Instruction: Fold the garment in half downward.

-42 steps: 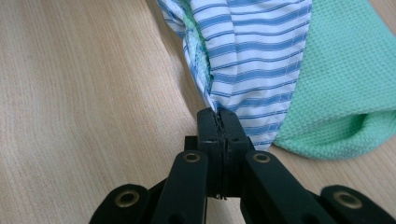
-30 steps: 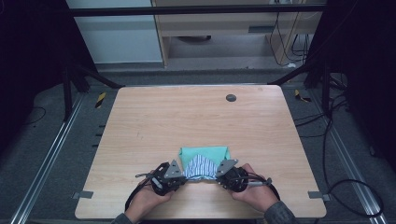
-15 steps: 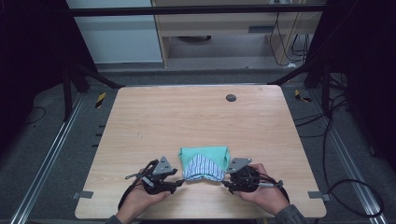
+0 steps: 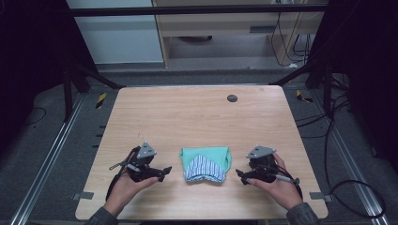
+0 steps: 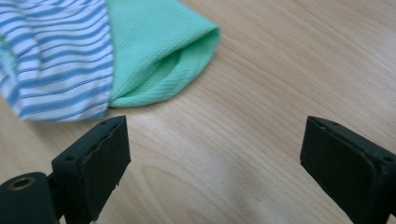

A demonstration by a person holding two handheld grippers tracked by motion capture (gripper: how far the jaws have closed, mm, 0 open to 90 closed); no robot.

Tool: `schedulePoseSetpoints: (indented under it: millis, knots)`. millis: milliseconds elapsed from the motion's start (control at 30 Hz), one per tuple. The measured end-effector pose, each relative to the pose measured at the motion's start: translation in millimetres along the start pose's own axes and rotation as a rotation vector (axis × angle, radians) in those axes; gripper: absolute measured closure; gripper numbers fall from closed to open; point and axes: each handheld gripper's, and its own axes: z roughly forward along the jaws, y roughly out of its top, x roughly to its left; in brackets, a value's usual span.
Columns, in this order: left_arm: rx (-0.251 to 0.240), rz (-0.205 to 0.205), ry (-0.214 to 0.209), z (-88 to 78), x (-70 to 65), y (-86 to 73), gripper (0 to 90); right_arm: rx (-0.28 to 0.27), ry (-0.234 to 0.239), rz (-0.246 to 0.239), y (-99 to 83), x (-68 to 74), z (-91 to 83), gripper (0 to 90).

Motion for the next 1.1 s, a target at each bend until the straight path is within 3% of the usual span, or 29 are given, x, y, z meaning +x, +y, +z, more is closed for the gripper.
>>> schedulePoseSetpoints:
  millis: [233, 500, 600, 767, 1000, 1100]
  knots:
    - [0.018, -0.023, 0.031, 4.2, 26.5, -2.9, 7.5, 0.009, -0.004, 0.054, -2.3, -19.0, 8.4, 8.3]
    - [0.030, -0.083, 0.065, 17.1, 53.7, -10.7, 7.5, 0.002, -0.030, 0.108, -2.5, -36.6, 20.9, 9.2]
    - [0.038, -0.111, 0.090, 23.4, 65.3, -14.4, 7.5, -0.007, -0.048, 0.168, -2.2, -47.5, 27.6, 8.2]
    - [0.031, -0.121, 0.125, 28.2, 72.8, -16.6, 7.6, -0.014, -0.086, 0.203, -2.7, -58.2, 35.9, 8.1]
    - [0.033, -0.131, 0.133, 37.2, 76.2, -20.9, 7.9, 0.003, -0.143, 0.261, -3.8, -65.8, 46.7, 8.4]
    - [0.063, -0.112, 0.143, 44.4, 75.3, -22.4, 7.8, 0.012, -0.160, 0.273, -4.9, -66.3, 53.5, 8.0]
